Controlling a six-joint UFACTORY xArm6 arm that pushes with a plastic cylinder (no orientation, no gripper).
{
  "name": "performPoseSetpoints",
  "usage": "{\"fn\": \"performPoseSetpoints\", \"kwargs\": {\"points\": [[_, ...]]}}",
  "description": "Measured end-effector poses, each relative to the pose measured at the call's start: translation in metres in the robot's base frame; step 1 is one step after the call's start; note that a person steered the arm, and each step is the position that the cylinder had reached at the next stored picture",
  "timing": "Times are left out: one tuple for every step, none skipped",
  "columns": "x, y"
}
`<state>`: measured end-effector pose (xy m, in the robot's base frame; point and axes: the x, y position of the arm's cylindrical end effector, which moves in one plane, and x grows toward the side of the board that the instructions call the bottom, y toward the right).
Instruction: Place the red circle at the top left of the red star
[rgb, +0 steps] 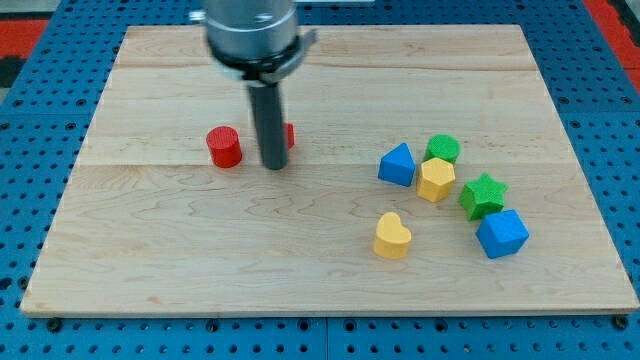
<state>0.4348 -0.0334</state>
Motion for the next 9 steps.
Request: {"fn": "performPoseSetpoints", "kwargs": {"points": [[0.001, 0.026], [0.038, -0.009], [0.012, -0.088], [-0.016, -0.112], [-0.030, -0.102], [-0.044, -0.083], [-0.063, -0.103], [-0.096, -0.142], [-0.113, -0.083]]}}
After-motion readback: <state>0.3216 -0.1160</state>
